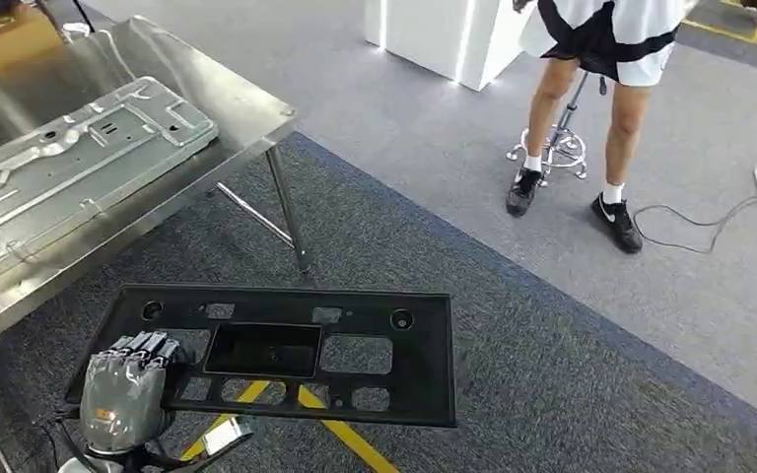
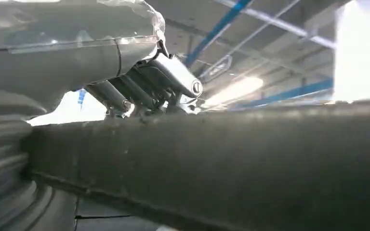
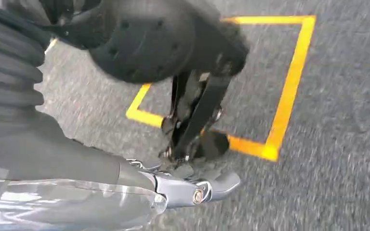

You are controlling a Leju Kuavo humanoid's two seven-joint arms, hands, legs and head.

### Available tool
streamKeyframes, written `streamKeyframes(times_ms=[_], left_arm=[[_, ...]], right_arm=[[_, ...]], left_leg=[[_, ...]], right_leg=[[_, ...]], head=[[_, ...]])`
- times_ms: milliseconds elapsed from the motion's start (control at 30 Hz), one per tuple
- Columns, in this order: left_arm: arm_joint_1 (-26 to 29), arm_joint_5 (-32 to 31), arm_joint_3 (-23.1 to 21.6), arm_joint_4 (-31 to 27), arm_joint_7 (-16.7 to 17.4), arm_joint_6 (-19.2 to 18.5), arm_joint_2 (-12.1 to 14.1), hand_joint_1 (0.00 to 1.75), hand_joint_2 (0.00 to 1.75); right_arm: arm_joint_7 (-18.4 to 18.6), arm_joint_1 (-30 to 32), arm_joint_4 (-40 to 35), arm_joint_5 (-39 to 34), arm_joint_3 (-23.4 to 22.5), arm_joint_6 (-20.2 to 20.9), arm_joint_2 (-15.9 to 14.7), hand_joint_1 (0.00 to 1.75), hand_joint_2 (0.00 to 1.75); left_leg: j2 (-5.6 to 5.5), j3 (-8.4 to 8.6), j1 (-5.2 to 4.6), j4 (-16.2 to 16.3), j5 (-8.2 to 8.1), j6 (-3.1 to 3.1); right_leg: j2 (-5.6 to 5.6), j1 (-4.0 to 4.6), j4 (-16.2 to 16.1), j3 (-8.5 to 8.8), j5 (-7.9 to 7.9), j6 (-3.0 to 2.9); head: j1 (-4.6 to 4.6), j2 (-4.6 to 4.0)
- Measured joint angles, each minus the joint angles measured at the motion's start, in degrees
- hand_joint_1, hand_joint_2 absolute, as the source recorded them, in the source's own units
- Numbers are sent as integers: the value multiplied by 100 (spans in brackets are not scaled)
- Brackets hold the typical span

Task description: Take the parts from the cabinet and place them on the table.

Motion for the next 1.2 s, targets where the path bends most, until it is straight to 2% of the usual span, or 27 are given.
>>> streamKeyframes(times_ms=[33,100,133,167,267,300,333,367,433,500,533,567,600,633,667,800,833,867,900,967,1000,1033,1067,1100,1133,1167,1200], left_arm=[[0,0,0,-2,-4,0,0,175,175],[-1,0,0,-2,-13,0,-4,175,175],[-1,0,0,-2,-11,0,-4,175,175],[-20,2,0,0,-9,0,-4,175,175],[4,4,-2,0,-18,0,-4,175,175],[8,20,-4,0,-22,0,-9,175,175],[19,46,-4,0,-26,0,-11,175,175],[-30,126,-7,7,-46,0,-11,175,175],[-83,271,-7,26,-77,0,-13,175,175],[-86,457,-15,50,-144,-4,-28,175,175],[-88,552,-20,59,-186,-6,-28,175,175],[-99,625,-22,59,-214,-9,-31,175,175],[-127,700,-22,59,-247,-13,-31,175,175],[-166,779,-22,59,-280,-20,-33,175,175],[-226,867,-24,59,-304,-54,-39,175,175],[-300,1110,-24,59,-382,-107,-61,175,175],[-295,1119,-26,57,-389,-107,-79,175,175],[-336,1128,-26,57,-396,-111,-105,175,175],[-377,1134,-26,57,-398,-111,-107,175,175],[-388,1182,-26,57,-422,-111,-140,175,175],[-385,1257,-26,57,-444,-109,-151,175,175],[-387,1325,-26,57,-466,-109,-153,175,175],[-392,1388,-24,57,-485,-116,-157,175,175],[-393,1436,-26,57,-494,-127,-168,175,175],[-397,1469,-24,55,-507,-153,-184,175,175],[-397,1504,-24,55,-518,-182,-192,175,175],[-416,1528,-26,48,-520,-214,-197,175,175]], right_arm=[[2,11,0,0,0,0,-4,0,175],[2,22,0,-2,-2,2,-13,0,175],[2,27,0,-2,-2,2,-17,0,175],[7,26,4,-4,-5,4,-17,0,175],[9,6,7,-7,-9,0,-24,0,175],[13,-12,9,-13,-9,0,-20,0,175],[26,-12,9,-15,-11,-2,-17,0,175],[35,-1,11,-26,-17,-15,-17,0,175],[48,21,11,-28,-22,-35,-17,0,175],[48,23,11,-26,-26,-35,-17,0,175],[48,21,11,-26,-26,-35,-17,0,175],[46,19,11,-22,-26,-33,-17,0,175],[39,14,11,-15,-26,-26,-17,0,175],[26,15,11,-4,-26,-11,-17,0,175],[15,18,11,4,-26,0,-17,0,175],[6,-57,11,18,-26,17,-17,0,175],[6,-53,11,22,-26,15,-15,0,175],[-2,-46,11,22,-26,20,-15,0,175],[0,-41,13,24,-26,20,-15,0,175],[0,-15,13,24,-26,13,-17,0,175],[0,-1,13,24,-29,15,-20,0,175],[0,5,13,24,-31,15,-20,0,175],[0,18,13,24,-31,15,-20,0,175],[2,22,13,24,-33,13,-17,0,175],[4,28,13,24,-33,7,-20,0,175],[13,34,13,24,-37,-4,-20,0,175],[13,30,13,22,-42,-9,-17,0,175]], left_leg=[[-78,14,3,12,-11,-9],[-255,53,18,68,-69,-47],[-320,29,32,115,-114,-77],[-387,-10,2,181,-153,-128],[-584,-50,50,151,-135,-207],[-634,-60,47,167,-158,-240],[-361,-61,37,253,-208,-255],[-3,-209,21,548,-382,-294],[194,-662,54,1408,-774,-347],[212,-983,78,1948,-880,-366],[215,-951,81,1825,-717,-366],[232,-773,80,1433,-433,-353],[313,-486,74,845,-102,-321],[509,-253,55,347,89,-279],[721,-195,-29,250,-52,-256],[451,-188,-54,139,-8,-114],[404,-107,21,55,37,-71],[330,-88,21,24,50,-33],[282,-92,16,23,52,-2],[146,-91,8,30,40,17],[67,-91,2,40,34,26],[-16,-85,2,52,24,25],[-112,-69,4,70,9,15],[-200,-52,7,96,-12,-7],[-275,-44,13,129,-44,-23],[-323,-64,9,157,-68,-51],[-407,-106,-5,219,-93,-89]], right_leg=[[4,-4,-183,45,203,-2],[147,-25,-1183,437,862,-14],[404,-43,-1552,575,950,-30],[548,-54,-1652,619,862,-35],[348,-10,-1627,632,844,-108],[266,-54,-1678,661,855,-156],[197,-50,-1704,692,861,-186],[126,-49,-1722,722,844,-226],[-42,-26,-1721,743,812,-257],[-196,-16,-1715,768,772,-252],[-268,-15,-1714,795,751,-242],[-342,-14,-1714,836,723,-231],[-418,-13,-1714,890,687,-216],[-480,-7,-1715,936,658,-198],[-547,21,-1730,960,637,-163],[-802,52,-1813,1068,616,-42],[-619,11,-1765,1081,562,-3],[-255,4,-1555,994,437,5],[-92,-10,-1158,776,217,1],[-11,-6,-271,272,-128,22],[-5,-7,-39,102,-132,29],[-3,-8,-73,57,12,32],[3,-12,-384,147,305,25],[55,-21,-865,334,636,13],[207,-31,-1376,537,922,-1],[505,-42,-1548,617,858,-35],[506,-54,-1677,639,843,-36]], head=[[2,0],[2,0],[0,0],[0,0],[2,0],[-2,0],[0,0],[-26,0],[-22,0],[-22,0],[-22,0],[-22,0],[-22,0],[-22,0],[-20,0],[-22,0],[-15,0],[-15,0],[-9,0],[-9,0],[-11,0],[-11,0],[-9,0],[-11,0],[-9,0],[-13,0],[-18,0]])
